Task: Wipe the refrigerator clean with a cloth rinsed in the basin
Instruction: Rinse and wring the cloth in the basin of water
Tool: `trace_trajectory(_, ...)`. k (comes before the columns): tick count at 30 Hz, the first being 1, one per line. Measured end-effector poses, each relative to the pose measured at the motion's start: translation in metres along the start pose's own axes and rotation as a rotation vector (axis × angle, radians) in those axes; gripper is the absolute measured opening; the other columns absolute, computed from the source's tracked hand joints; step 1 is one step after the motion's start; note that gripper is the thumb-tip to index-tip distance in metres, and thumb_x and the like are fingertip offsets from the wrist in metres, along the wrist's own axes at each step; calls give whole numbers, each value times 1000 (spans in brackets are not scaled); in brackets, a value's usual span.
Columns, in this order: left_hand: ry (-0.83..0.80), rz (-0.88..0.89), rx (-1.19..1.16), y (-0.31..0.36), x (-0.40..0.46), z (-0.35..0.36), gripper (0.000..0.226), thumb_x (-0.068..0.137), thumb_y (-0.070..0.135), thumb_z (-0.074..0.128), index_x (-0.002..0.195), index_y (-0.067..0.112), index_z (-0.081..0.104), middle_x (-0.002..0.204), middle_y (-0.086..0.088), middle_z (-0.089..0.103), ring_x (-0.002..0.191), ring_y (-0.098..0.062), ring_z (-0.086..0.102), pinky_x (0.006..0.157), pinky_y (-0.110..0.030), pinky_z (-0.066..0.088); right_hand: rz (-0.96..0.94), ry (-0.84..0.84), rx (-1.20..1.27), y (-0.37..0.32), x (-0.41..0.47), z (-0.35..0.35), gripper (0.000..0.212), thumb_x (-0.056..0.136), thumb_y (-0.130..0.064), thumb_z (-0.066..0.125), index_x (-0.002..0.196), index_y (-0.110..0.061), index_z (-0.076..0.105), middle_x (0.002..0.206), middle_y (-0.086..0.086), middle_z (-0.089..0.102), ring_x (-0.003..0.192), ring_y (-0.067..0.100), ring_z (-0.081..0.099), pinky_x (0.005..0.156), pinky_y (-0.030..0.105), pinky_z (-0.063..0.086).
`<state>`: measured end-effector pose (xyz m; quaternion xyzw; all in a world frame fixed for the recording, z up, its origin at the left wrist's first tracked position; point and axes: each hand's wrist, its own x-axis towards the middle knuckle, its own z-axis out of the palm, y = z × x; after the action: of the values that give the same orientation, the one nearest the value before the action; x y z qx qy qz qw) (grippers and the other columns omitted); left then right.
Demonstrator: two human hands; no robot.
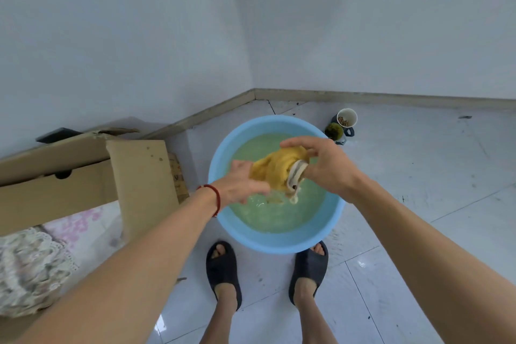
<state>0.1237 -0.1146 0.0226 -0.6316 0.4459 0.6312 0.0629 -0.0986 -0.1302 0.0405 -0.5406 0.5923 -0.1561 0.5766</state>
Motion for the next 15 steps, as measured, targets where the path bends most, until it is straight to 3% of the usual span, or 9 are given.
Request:
trace_trajectory(2,-4,118,24,1,0,14,121,51,57,90,149,24,28,142,5,36,126,-15,50,99,-34,52,38,-111,173,-10,-7,-5,55,83,12,73,122,-26,71,114,2,74,102,11,70,90,34,62)
trace_trajectory(4,-43,248,-86,6,1,28,131,61,44,94,158,34,7,144,13,45,131,-6,51,106,-27,47,80,-194,344,-17,-16,-5,54,85,15,70,125,-23,68,121,12,72,113,27,70,100,49,57)
trace_trajectory(5,-42,279,-146,9,2,33,118,69,31,93,158,32,16,138,13,54,125,-6,57,101,-26,51,96,-234,427,-18,-20,-6,57,86,17,67,128,-20,66,126,15,70,117,33,68,103,53,55)
trace_trajectory(7,-5,237,-269,18,3,37,67,78,13,85,137,22,54,119,2,70,106,-15,70,82,-35,63,91,-368,591,-16,-27,-17,60,87,14,64,139,-16,61,136,20,64,128,39,61,108,51,52)
trace_trajectory(9,94,286,-218,25,1,35,31,81,5,78,109,17,70,101,-3,73,85,-18,72,68,-39,64,43,-507,754,-13,-29,-32,65,82,-12,70,145,-13,57,143,23,58,134,37,57,112,47,48)
trace_trajectory(12,368,748,263,37,-5,20,25,73,9,76,95,18,68,87,3,63,77,-18,61,66,-37,53,217,-348,870,5,-22,-25,62,87,-61,65,134,-19,66,140,19,60,125,32,62,105,50,48)
trace_trajectory(13,418,890,435,40,-5,18,23,73,10,75,93,14,65,85,1,59,74,-21,56,61,-37,48,305,-394,918,13,-21,-16,75,88,-73,56,138,-17,63,145,20,57,129,36,61,103,55,48)
trace_trajectory(15,476,1072,727,45,-2,15,15,79,7,68,92,11,61,86,-4,52,72,-23,48,58,-36,41,390,-719,1040,20,-20,9,103,78,-83,53,151,-10,48,151,25,51,137,47,52,96,58,54)
